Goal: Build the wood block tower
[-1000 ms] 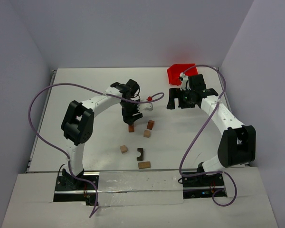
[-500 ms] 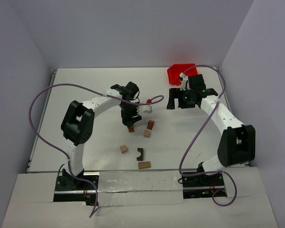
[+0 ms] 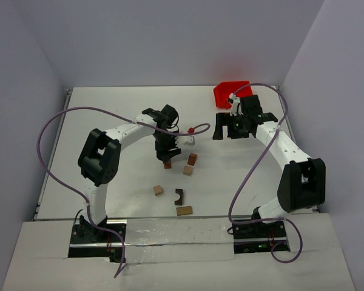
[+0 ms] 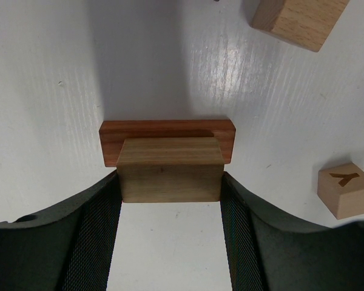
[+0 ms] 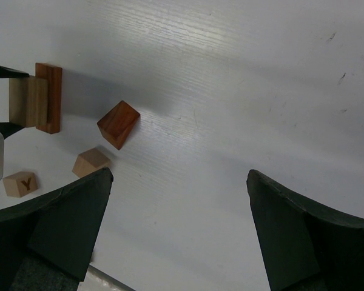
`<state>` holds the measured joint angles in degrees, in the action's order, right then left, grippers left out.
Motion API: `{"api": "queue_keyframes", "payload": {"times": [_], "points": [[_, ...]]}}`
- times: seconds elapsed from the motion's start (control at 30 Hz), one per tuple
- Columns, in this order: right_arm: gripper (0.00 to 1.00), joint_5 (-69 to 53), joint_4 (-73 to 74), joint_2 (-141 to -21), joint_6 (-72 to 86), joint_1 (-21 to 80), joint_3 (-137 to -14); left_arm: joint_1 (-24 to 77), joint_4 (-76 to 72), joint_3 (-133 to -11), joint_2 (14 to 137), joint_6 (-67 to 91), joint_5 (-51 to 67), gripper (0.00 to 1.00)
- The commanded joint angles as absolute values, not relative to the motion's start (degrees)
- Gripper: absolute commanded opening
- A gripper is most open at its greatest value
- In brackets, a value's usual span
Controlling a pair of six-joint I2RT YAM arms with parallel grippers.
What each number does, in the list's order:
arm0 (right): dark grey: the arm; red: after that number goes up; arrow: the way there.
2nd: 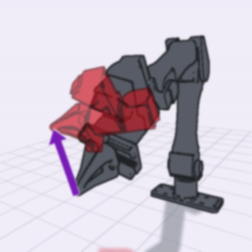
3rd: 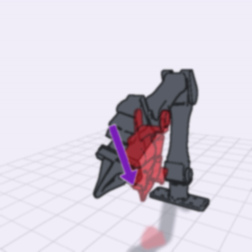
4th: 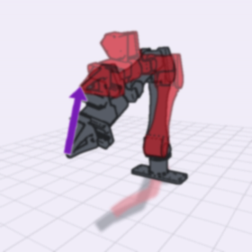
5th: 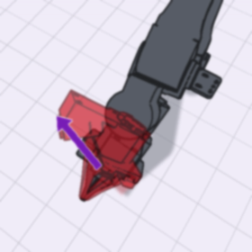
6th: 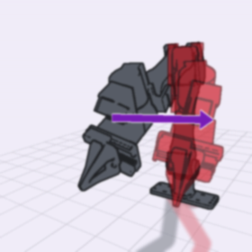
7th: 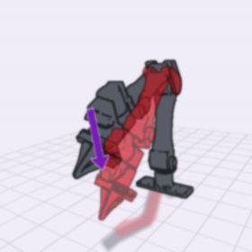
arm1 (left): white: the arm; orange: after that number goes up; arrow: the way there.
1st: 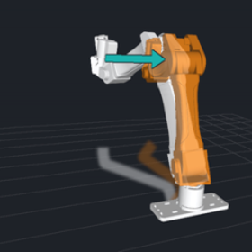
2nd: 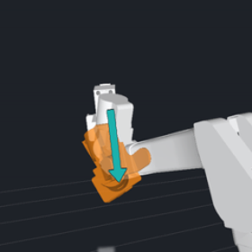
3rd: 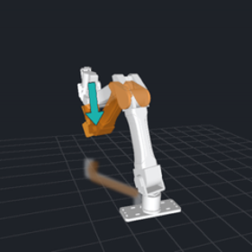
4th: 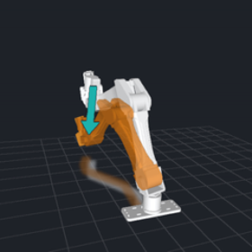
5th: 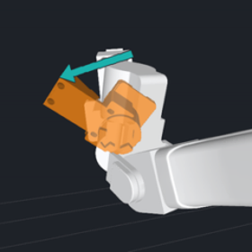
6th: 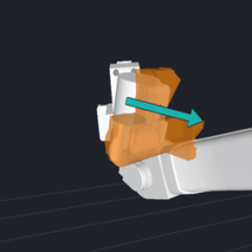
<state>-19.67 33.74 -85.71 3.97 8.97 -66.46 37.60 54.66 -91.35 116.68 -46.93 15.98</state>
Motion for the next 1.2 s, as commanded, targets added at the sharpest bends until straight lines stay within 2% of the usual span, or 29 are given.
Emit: {"api": "queue_keyframes", "payload": {"times": [0.0,0.37,0.8,1.17], "points": [[1.00,-20.13,33.56,-86.03,4.13,8.44,-69.43,38.47,52.67,-90.89,112.89,-48.06,15.75,0.23],[1.00,-20.12,33.40,-86.12,4.13,8.52,-69.42,38.85,51.59,-90.04,112.32,-48.02,14.95,0.24],[1.00,-20.13,33.40,-86.18,4.18,8.48,-69.43,38.94,50.85,-88.81,112.11,-48.56,14.90,0.37],[1.00,-20.21,33.40,-86.31,4.22,8.50,-69.50,39.42,50.59,-89.17,111.87,-48.08,14.07,0.37]]}}
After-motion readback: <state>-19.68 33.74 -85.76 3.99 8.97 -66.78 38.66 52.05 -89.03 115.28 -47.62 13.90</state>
